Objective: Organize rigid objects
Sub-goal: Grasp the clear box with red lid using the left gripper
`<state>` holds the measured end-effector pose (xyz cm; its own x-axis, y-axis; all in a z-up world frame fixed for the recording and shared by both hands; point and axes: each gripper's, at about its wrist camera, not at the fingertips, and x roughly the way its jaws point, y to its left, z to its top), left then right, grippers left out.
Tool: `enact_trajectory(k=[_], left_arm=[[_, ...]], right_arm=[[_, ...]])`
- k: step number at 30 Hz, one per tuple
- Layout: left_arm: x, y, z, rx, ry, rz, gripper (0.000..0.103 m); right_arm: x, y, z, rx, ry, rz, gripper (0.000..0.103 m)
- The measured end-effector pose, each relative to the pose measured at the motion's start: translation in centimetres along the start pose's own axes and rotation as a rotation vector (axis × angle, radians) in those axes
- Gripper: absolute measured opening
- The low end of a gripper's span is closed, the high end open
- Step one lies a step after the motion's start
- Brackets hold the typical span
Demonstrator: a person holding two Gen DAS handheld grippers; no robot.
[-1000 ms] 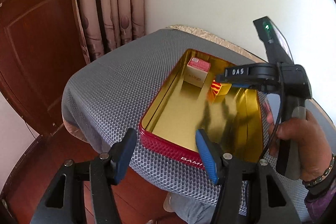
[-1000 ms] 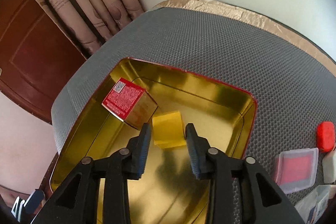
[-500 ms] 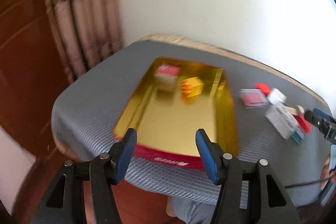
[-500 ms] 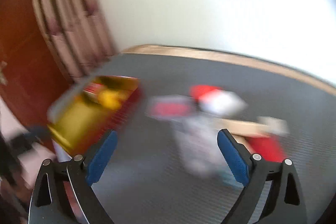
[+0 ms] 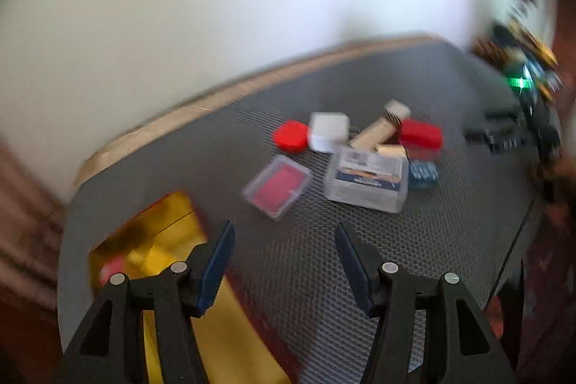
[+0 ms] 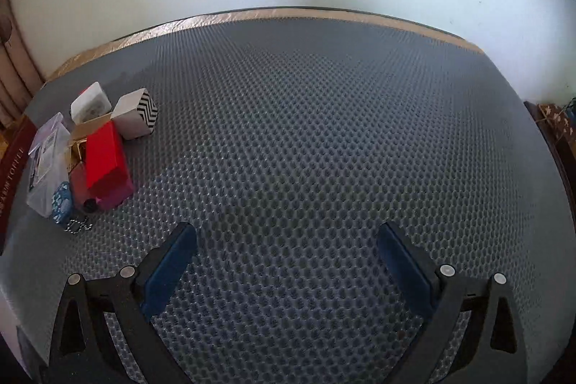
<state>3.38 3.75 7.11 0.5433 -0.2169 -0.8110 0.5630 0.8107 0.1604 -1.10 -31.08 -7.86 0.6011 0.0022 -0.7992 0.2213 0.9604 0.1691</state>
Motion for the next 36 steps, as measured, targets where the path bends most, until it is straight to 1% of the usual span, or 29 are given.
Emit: enact_trajectory(k=[2, 4, 6, 8, 10, 12, 14, 15, 17, 19, 21, 22, 23, 25, 27, 28, 33, 34, 35, 36], left_arm=[[1.9, 0.5, 1.5, 0.036, 0.043, -0.044, 0.060], [3.9, 1.2, 2.7, 0.076, 0.093, -0.102, 0.060], [5.3, 1.1, 3.3, 0.121, 0.125, -0.113, 0.060], [7.4, 1.1, 3.7, 0.175, 0.178, -0.147, 0.060], [9.0, 1.2, 4.0, 0.216, 0.211, -0.124, 0.060], [10.5, 1.6, 4.3, 0.230, 0.241, -0.126, 0.060], [11.4, 2.2, 4.8, 0.235, 0.252, -0.133, 0.060], [11.6, 2.5, 5.0, 0.233, 0.253, -0.147, 0.060], [12.1, 2.5, 5.4, 0.237, 0.271, -0.199, 0.060], [13.0, 2.2, 5.3, 0.262, 0.301, -0.223, 0.060], [13.4, 2.0, 5.3, 0.291, 0.287, -0.191, 0.060], [13.7, 2.2, 5.3, 0.285, 0.289, -0.193, 0.060], [13.8, 2.5, 5.4, 0.270, 0.285, -0.197, 0.060], [14.7, 2.9, 5.5, 0.246, 0.297, -0.198, 0.060], [16.1, 3.2, 5.0, 0.231, 0.363, -0.216, 0.061], [16.1, 3.6, 4.9, 0.200, 0.331, -0.223, 0.062], [17.0, 4.6, 4.7, 0.111, 0.332, -0.246, 0.060], [17.4, 5.3, 4.7, 0.085, 0.326, -0.240, 0.052], [17.5, 5.7, 4.8, 0.058, 0.320, -0.228, 0.048], [17.6, 6.0, 4.8, 0.028, 0.316, -0.221, 0.048]], right_arm=[[0.0, -0.6, 0.0, 0.022, -0.004, 0.035, 0.102], [-0.4, -1.0, -0.3, 0.035, -0.007, 0.053, 0.103], [-0.6, -1.3, -0.3, 0.044, -0.012, 0.072, 0.103], [-1.0, -2.0, -0.8, 0.044, -0.016, 0.082, 0.103], [-1.2, -2.0, -0.9, 0.038, -0.019, 0.087, 0.103], [-1.3, -1.9, -1.0, 0.026, -0.017, 0.091, 0.103], [-1.4, -1.8, -1.1, 0.018, -0.014, 0.091, 0.103], [-1.3, -1.4, -1.0, 0.018, -0.014, 0.088, 0.103], [-1.4, -1.6, -1.0, 0.014, -0.012, 0.087, 0.103], [-1.3, -1.2, -1.2, 0.011, -0.012, 0.084, 0.103], [-1.5, -1.3, -1.2, 0.009, -0.012, 0.081, 0.103], [-1.5, -1.3, -1.3, 0.008, -0.012, 0.080, 0.103], [-0.5, 0.1, -0.4, 0.008, -0.011, 0.079, 0.103], [-0.5, 0.1, -0.4, 0.006, -0.012, 0.075, 0.103], [-0.7, 0.1, -0.5, 0.004, -0.012, 0.072, 0.103], [-0.5, 0.4, -0.5, 0.004, -0.013, 0.071, 0.103], [-0.8, 0.6, -0.7, 0.001, -0.016, 0.068, 0.103], [-0.8, 0.7, -0.8, 0.000, -0.017, 0.068, 0.103], [-0.8, 0.8, -0.9, 0.001, -0.018, 0.069, 0.103], [-0.9, 0.8, -0.9, 0.002, -0.019, 0.070, 0.103]])
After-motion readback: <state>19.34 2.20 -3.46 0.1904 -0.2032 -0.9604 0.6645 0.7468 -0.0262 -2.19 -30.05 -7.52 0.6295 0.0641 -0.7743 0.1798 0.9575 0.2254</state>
